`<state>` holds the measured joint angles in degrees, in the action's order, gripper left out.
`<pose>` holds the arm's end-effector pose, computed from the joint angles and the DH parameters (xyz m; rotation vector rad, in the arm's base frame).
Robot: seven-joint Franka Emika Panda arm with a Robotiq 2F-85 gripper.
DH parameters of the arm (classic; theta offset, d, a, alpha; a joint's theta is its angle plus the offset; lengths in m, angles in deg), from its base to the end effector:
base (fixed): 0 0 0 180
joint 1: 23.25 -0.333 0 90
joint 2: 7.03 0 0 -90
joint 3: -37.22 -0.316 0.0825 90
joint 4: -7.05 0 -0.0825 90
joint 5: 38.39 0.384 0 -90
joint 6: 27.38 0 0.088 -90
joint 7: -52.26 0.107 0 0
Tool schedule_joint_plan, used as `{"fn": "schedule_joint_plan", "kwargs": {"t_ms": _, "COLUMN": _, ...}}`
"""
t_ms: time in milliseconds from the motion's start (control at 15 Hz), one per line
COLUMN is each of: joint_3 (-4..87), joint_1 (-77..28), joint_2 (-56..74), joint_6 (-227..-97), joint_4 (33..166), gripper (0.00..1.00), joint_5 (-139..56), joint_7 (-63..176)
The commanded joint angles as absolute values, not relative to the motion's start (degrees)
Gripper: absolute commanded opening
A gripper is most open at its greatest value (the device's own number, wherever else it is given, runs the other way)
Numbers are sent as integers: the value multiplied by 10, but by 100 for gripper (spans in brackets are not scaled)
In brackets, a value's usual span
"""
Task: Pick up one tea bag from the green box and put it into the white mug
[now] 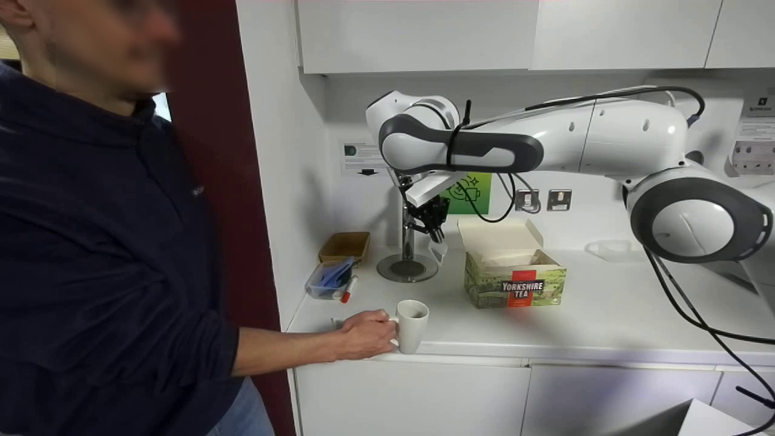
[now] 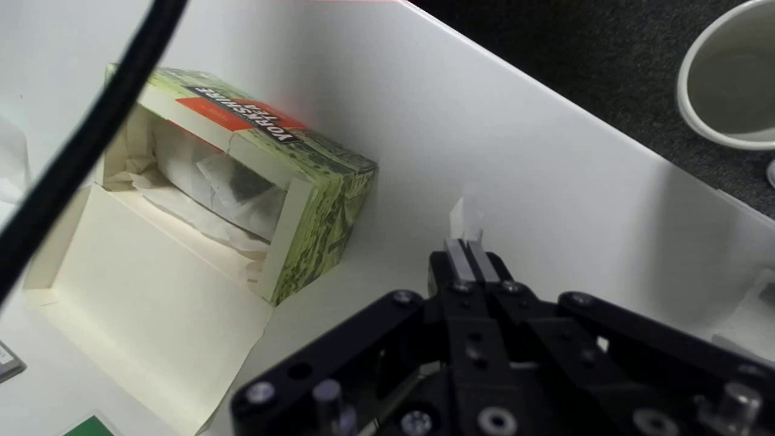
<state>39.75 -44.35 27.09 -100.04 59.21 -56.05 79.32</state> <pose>0.6570 0.1905 0.5381 2.7312 -0.2752 -0.1219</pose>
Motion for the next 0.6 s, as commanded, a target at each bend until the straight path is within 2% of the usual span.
{"fn": "schedule_joint_plan", "kwargs": {"t_ms": 0, "joint_3": 400, "joint_1": -455, "joint_2": 271, "joint_6": -982, "joint_4": 587, "gripper": 0, "joint_5": -578, "joint_7": 782}}
{"fn": "schedule_joint_plan", "kwargs": {"t_ms": 533, "joint_3": 400, "joint_1": -481, "joint_2": 273, "joint_6": -985, "joint_4": 597, "gripper": 0, "joint_5": -590, "joint_7": 784}}
